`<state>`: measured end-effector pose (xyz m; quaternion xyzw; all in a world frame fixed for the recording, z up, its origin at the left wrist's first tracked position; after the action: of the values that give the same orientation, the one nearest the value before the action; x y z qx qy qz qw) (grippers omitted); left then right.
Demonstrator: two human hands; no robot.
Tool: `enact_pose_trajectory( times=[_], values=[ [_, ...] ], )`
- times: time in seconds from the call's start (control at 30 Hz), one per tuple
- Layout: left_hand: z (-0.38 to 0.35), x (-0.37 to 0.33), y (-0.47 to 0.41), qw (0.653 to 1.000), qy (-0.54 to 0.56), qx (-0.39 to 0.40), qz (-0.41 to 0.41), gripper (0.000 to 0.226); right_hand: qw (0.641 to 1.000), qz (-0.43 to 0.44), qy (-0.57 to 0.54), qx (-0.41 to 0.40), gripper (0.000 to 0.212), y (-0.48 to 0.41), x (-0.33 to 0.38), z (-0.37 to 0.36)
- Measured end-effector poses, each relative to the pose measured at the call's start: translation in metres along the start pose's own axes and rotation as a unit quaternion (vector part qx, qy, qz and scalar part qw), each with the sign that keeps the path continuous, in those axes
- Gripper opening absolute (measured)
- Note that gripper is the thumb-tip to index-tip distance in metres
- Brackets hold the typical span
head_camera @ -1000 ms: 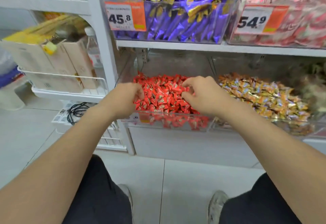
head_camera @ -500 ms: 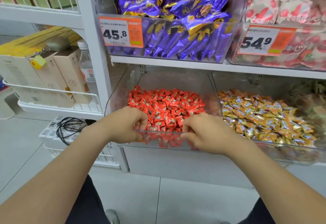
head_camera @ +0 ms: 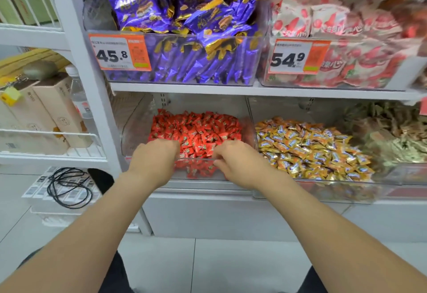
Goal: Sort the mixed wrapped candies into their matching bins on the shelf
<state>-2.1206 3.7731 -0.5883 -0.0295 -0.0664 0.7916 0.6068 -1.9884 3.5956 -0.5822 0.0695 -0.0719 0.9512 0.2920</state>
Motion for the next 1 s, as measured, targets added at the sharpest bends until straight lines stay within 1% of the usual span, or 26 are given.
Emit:
enact_pose_trajectory(
  times=[0.07, 0.1, 0.13, 0.17, 0.2, 0.23, 0.3, 0.37, 0.43, 0.5, 0.53, 0.6, 0.67, 0.7, 0.8, 0.9, 1.0],
  values=[
    [0.008, -0.029, -0.001, 0.997, 0.021, -0.066, -0.040, 0.026, 0.995, 0.023, -0.066, -0.075, 0.019, 0.014, -0.008, 0.022],
    [0.015, -0.048, -0.001, 0.990, 0.040, -0.110, -0.073, 0.025, 0.985, 0.019, -0.117, -0.123, 0.018, 0.024, -0.015, 0.037],
    [0.019, -0.067, -0.001, 0.981, 0.060, -0.147, -0.109, 0.020, 0.970, 0.005, -0.177, -0.164, 0.015, 0.036, -0.026, 0.052],
    [0.023, -0.087, -0.001, 0.970, 0.077, -0.176, -0.146, 0.016, 0.955, -0.020, -0.229, -0.188, 0.013, 0.050, -0.039, 0.064],
    [0.025, -0.105, -0.002, 0.959, 0.091, -0.195, -0.185, 0.013, 0.946, -0.050, -0.257, -0.193, 0.012, 0.065, -0.056, 0.072],
    [0.024, -0.122, -0.004, 0.947, 0.100, -0.204, -0.226, 0.013, 0.946, -0.077, -0.258, -0.182, 0.012, 0.078, -0.076, 0.076],
    [0.018, -0.152, -0.009, 0.925, 0.089, -0.211, -0.304, 0.015, 0.965, -0.123, -0.192, -0.130, 0.013, 0.103, -0.118, 0.073],
    [0.006, -0.171, -0.016, 0.916, 0.048, -0.202, -0.343, 0.019, 0.977, -0.174, -0.106, -0.065, 0.019, 0.124, -0.155, 0.063],
    [-0.003, -0.179, -0.023, 0.924, -0.003, -0.173, -0.341, 0.026, 0.978, -0.196, -0.069, -0.031, 0.019, 0.139, -0.178, 0.057],
    [-0.007, -0.183, -0.029, 0.936, -0.047, -0.129, -0.324, 0.036, 0.977, -0.195, -0.066, -0.052, 0.014, 0.145, -0.189, 0.055],
    [-0.007, -0.184, -0.032, 0.942, -0.062, -0.107, -0.313, 0.038, 0.977, -0.193, -0.063, -0.056, 0.012, 0.144, -0.191, 0.053],
    [-0.009, -0.185, -0.035, 0.947, -0.079, -0.090, -0.297, 0.037, 0.983, -0.174, -0.037, -0.031, 0.007, 0.138, -0.190, 0.048],
    [-0.010, -0.184, -0.036, 0.950, -0.082, -0.101, -0.283, 0.036, 0.985, -0.174, 0.001, -0.009, 0.006, 0.131, -0.187, 0.044],
    [-0.009, -0.183, -0.036, 0.950, -0.081, -0.118, -0.276, 0.037, 0.983, -0.182, 0.017, -0.014, 0.007, 0.129, -0.187, 0.044],
    [-0.002, -0.179, -0.046, 0.953, -0.078, -0.163, -0.245, 0.039, 0.976, -0.194, 0.037, -0.086, 0.009, 0.124, -0.185, 0.050],
    [0.001, -0.175, -0.059, 0.952, -0.067, -0.190, -0.230, 0.037, 0.970, -0.189, 0.032, -0.150, 0.018, 0.109, -0.192, 0.048],
    [-0.003, -0.173, -0.071, 0.955, -0.061, -0.191, -0.218, 0.030, 0.965, -0.216, 0.018, -0.146, 0.015, 0.091, -0.194, 0.043]
  ],
)
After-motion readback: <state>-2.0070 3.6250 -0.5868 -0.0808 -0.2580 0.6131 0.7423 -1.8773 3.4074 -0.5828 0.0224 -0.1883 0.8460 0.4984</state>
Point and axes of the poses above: each hand's wrist, its own y-axis away from the middle knuckle, its own z-axis out of the back of the hand, x = y × z, the point moved 2 cm from there along -y, towards the middle knuckle, and after that the axes turned 11 degrees about -z, right-handed, at the moved point
